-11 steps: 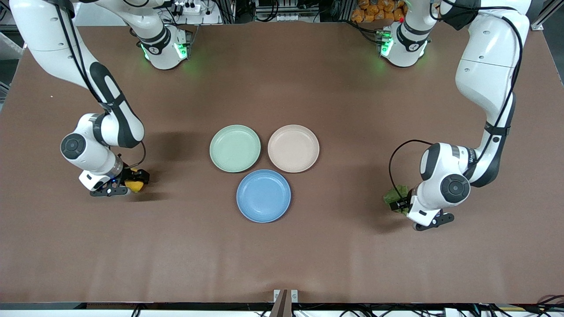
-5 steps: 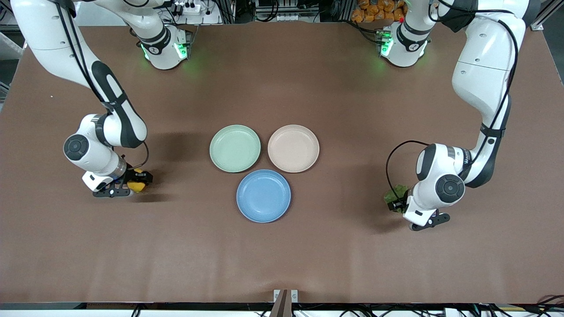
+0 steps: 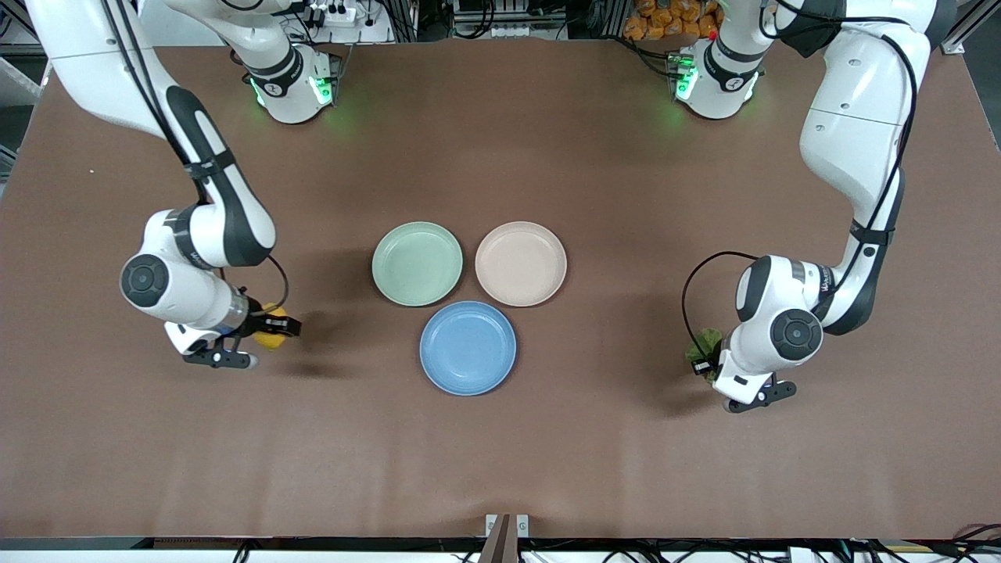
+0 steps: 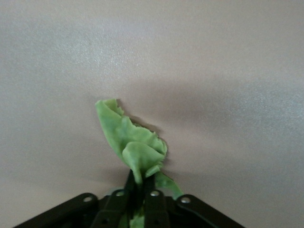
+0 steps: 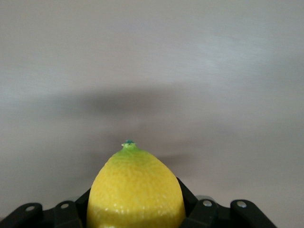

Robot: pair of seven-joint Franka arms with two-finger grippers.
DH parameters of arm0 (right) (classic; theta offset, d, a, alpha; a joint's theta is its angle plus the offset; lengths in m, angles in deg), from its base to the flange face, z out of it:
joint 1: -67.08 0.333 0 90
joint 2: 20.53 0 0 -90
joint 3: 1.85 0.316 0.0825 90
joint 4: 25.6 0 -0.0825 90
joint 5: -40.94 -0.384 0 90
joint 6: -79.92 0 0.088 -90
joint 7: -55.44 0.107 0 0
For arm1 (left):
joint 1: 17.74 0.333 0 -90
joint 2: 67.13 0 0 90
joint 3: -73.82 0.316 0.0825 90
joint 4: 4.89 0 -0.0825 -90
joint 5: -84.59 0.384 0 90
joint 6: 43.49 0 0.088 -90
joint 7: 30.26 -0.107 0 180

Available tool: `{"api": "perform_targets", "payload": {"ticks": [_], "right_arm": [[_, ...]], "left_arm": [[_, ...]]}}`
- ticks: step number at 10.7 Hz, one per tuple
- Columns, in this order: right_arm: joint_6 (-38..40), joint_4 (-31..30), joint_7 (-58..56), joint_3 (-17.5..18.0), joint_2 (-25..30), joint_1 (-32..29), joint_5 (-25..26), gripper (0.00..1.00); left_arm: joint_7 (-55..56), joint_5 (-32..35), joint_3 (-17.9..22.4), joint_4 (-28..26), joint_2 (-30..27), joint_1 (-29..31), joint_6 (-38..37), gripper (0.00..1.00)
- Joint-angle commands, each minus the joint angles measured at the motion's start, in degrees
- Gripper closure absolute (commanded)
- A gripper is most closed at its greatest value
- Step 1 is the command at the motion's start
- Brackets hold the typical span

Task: Place lemon and lettuce in plates
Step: 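Carry the lemon to the blue plate while the left gripper lifts the lettuce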

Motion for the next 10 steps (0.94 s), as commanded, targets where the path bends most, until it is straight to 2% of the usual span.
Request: {"api": "perform_targets", "payload": {"ticks": [1,3,7,10], "right_arm": [[0.48,2.96,7.82,3.83,-1.28,2.27,-0.82,1.0],[0.39,7.43,14.25,4.89,-4.35,6.49,-0.82,1.0],[-0.39,20.78,25.95,4.89,-14.36,14.93,-0.12,1.0],[-11.26,23.1,27.64,4.81,-19.38,19.33,-0.03,1.0]], "left_arm": [[1.24,1.13,-0.19,-0.39,-1.85,-0.21,-0.37,1.0],[1.24,1.13,-1.33,-2.32,-4.57,-0.12,-1.68,1.0],[1.59,1.13,-4.66,-10.84,-12.92,0.14,-2.04,1.0],[11.4,1.13,-11.24,-12.26,-14.34,-0.03,-4.66,1.0]]}}
